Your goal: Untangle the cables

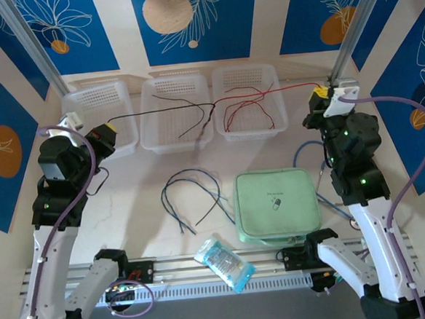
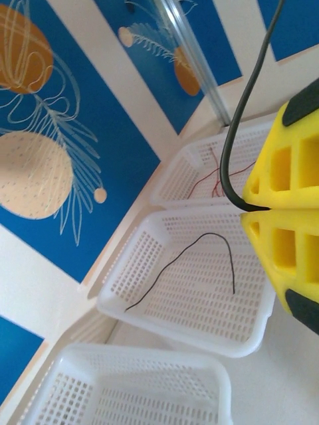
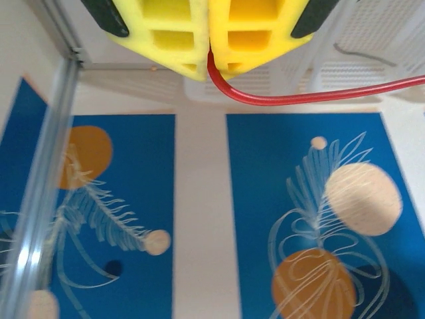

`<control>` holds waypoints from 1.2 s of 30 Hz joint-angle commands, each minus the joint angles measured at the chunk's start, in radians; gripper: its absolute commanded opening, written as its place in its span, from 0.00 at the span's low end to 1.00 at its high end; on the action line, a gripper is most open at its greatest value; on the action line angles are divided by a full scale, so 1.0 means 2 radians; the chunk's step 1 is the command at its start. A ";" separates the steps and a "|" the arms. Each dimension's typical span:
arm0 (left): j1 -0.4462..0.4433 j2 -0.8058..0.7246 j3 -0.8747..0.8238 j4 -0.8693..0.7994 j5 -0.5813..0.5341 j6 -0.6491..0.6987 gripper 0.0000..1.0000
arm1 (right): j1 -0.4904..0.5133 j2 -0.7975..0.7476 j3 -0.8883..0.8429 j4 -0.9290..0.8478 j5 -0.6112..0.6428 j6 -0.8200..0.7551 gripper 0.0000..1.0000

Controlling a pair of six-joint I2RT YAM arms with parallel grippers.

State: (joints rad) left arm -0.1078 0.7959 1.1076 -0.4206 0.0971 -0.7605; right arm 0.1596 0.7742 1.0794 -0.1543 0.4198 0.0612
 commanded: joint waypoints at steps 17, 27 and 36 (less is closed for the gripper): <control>0.156 -0.021 -0.162 0.152 0.039 -0.202 0.00 | -0.141 -0.035 0.027 -0.042 0.112 0.090 0.00; 0.181 -0.037 -0.228 0.180 0.024 -0.247 0.00 | -0.173 -0.037 0.038 -0.043 0.138 0.100 0.00; 0.210 -0.034 -0.287 0.205 0.018 -0.249 0.00 | -0.191 -0.041 0.041 -0.043 0.161 0.108 0.00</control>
State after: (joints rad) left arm 0.2916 0.7303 0.5522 -0.0608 0.1562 -1.2518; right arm -0.2131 0.7063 1.1263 -0.2707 0.6838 0.2630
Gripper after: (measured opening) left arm 0.049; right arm 0.049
